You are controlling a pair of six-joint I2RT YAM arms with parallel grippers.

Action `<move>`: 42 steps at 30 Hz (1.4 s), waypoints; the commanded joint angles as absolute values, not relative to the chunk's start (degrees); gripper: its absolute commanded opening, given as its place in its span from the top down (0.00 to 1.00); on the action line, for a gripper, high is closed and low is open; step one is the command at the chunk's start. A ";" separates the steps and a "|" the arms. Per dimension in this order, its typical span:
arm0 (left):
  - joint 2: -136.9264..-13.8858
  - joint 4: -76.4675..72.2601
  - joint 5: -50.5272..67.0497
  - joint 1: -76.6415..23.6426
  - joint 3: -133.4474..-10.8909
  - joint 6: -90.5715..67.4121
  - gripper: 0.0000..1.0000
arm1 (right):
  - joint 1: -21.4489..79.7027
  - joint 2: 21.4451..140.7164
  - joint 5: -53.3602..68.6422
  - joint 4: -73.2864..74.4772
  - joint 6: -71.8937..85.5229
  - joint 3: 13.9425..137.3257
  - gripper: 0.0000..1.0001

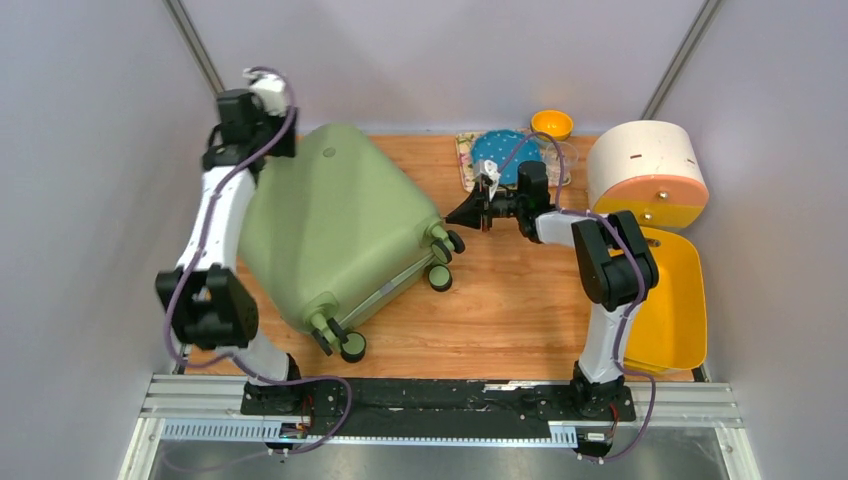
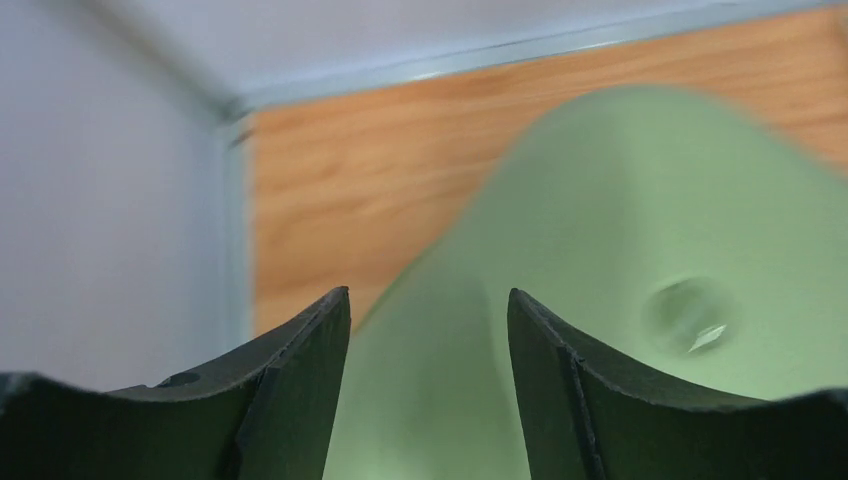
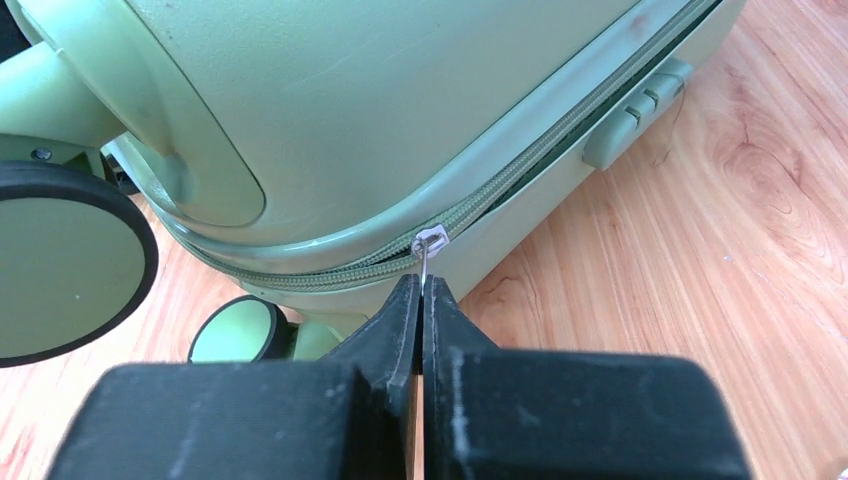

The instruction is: Open, take out, and arrange the luggage

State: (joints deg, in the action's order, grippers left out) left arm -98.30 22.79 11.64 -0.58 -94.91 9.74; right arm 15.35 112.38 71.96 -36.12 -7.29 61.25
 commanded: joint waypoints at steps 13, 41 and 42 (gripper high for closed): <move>-67.23 31.55 -7.56 24.52 -58.72 -2.72 0.36 | 16.87 110.30 74.62 26.18 -62.57 78.05 1.00; -107.04 28.21 24.51 13.29 -87.88 10.63 0.42 | 18.28 125.33 70.22 -21.16 -22.07 92.92 1.00; -108.18 28.04 25.57 12.40 -88.59 11.50 0.43 | 18.37 124.81 70.57 -22.49 -21.54 91.86 1.00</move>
